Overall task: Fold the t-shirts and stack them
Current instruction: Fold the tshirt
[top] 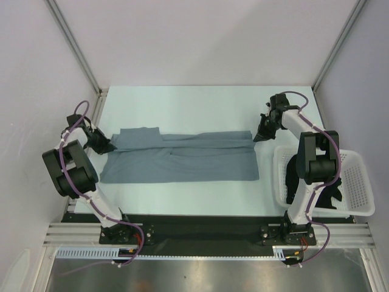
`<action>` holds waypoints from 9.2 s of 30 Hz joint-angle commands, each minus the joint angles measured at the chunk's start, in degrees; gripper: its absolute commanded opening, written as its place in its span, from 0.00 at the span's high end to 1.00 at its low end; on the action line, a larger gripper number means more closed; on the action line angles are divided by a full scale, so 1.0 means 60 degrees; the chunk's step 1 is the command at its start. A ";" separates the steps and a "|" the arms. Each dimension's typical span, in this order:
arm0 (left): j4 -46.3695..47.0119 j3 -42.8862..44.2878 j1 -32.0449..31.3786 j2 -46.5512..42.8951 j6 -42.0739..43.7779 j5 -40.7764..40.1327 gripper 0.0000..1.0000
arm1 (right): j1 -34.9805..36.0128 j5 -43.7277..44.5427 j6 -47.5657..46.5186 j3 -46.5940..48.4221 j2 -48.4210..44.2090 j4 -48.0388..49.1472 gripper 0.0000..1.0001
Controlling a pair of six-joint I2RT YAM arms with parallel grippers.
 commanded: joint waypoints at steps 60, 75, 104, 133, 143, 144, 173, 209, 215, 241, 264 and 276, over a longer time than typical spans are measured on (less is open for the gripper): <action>-0.0707 0.5716 -0.6643 0.3938 -0.1495 -0.6511 0.55 | 0.3557 -0.2425 0.2877 -0.1098 -0.0366 0.4245 0.67; -0.1337 0.6800 -0.6643 0.4846 -0.1393 -0.6571 0.72 | 0.3645 -0.2542 0.2775 -0.1040 -0.0322 0.4099 0.68; -0.0415 -0.1254 -0.6965 -0.3514 -0.3221 -0.5914 0.98 | 0.4479 -0.4036 0.3082 0.2094 0.1875 0.2927 0.67; -0.1338 -0.3175 -0.4744 -0.6931 -0.1414 -0.4114 0.28 | 0.5607 -0.4650 0.2977 0.3752 0.3517 0.3099 0.53; 0.0084 -0.3850 -0.0362 -0.5161 -0.0412 -0.1651 0.34 | 0.7365 -0.2544 0.6084 0.1319 0.2432 0.5520 0.39; 0.0170 -0.3835 -0.0055 -0.4999 -0.0339 -0.1505 0.35 | 0.7482 -0.2339 0.6303 0.1333 0.2490 0.5665 0.36; 0.1987 -0.3512 0.0491 -0.2757 -0.0426 -0.0990 0.58 | 0.8069 -0.2307 0.7814 0.1860 0.3633 0.6809 0.44; 0.1402 -0.3058 0.0491 -0.2844 -0.0485 -0.0946 0.94 | 0.8186 -0.1956 0.8840 0.2359 0.4337 0.6678 0.80; 0.1226 -0.3102 0.0476 -0.3122 -0.0514 -0.0888 0.99 | 0.8069 -0.2380 0.8473 0.2652 0.4292 0.6633 1.00; -0.0751 -0.4859 0.0461 -0.5876 -0.2226 -0.1767 1.00 | 0.7747 -0.3728 0.7477 0.1568 0.3106 0.5652 1.00; -0.1616 -0.5314 0.0461 -0.6433 -0.3312 -0.2236 1.00 | 0.7337 -0.4373 0.6730 0.1494 0.3280 0.5534 0.98; -0.0621 -0.4128 0.0432 -0.5672 -0.2858 -0.1372 0.96 | 0.6956 -0.5017 0.6832 0.2358 0.4043 0.5798 0.97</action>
